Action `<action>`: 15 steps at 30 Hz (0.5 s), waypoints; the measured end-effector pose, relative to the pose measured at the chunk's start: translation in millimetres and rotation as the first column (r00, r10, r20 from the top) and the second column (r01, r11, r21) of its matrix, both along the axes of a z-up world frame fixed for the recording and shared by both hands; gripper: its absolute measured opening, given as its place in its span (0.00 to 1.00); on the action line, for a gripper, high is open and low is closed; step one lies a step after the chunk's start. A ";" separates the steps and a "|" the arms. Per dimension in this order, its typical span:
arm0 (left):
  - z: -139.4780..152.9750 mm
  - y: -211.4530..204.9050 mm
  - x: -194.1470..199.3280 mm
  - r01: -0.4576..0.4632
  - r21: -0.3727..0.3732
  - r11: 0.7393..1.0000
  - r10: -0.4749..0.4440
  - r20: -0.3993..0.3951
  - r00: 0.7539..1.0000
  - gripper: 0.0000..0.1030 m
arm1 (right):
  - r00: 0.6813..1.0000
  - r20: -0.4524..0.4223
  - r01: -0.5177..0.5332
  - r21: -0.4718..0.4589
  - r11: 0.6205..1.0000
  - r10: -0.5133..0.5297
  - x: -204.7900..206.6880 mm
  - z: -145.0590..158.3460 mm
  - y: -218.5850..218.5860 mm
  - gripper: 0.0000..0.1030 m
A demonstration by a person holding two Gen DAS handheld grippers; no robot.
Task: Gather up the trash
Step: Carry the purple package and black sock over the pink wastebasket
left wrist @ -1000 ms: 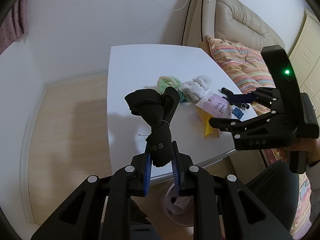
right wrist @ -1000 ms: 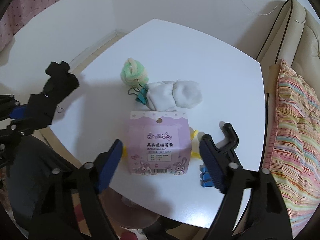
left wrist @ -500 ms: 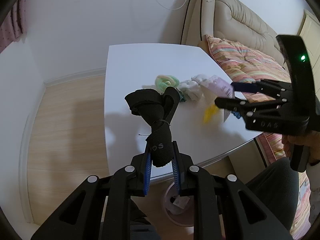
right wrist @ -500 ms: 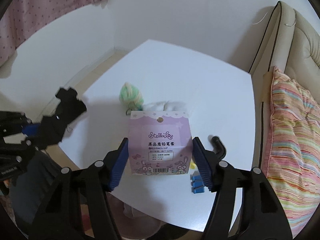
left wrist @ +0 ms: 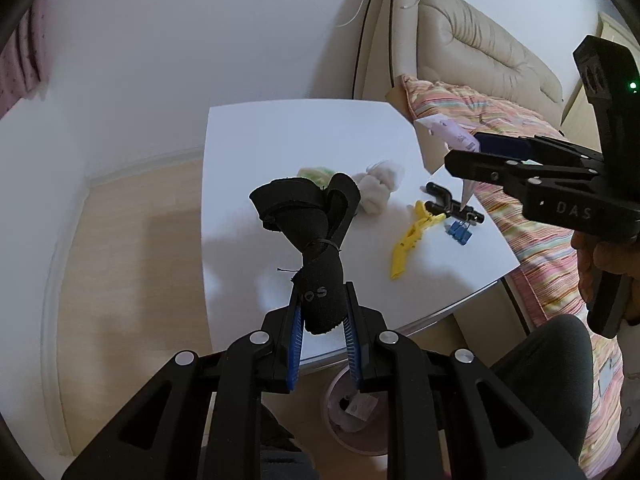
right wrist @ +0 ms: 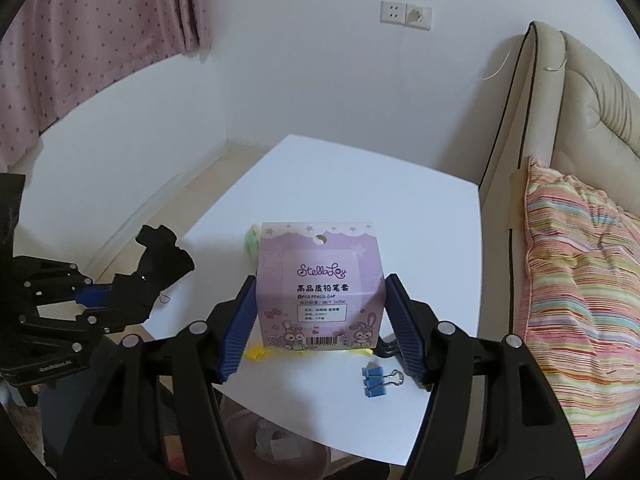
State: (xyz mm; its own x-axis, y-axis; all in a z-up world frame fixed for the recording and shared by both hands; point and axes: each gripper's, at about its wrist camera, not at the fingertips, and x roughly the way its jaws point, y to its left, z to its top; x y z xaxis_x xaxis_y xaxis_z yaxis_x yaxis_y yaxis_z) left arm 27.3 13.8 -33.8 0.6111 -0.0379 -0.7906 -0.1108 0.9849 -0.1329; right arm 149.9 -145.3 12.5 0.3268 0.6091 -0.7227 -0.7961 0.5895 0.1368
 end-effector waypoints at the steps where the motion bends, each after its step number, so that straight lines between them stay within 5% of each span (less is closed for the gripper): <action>1: 2.0 -1.8 0.2 0.004 0.003 1.000 -0.004 0.003 1.000 0.19 | 1.000 0.003 0.001 0.004 1.000 -0.001 -0.7 3.9 -3.2 0.61; 15: 25.6 -35.1 -16.5 0.100 0.026 0.995 -0.101 0.037 0.994 0.19 | 1.000 0.008 -0.013 0.012 1.000 0.013 -47.5 22.4 -58.8 0.61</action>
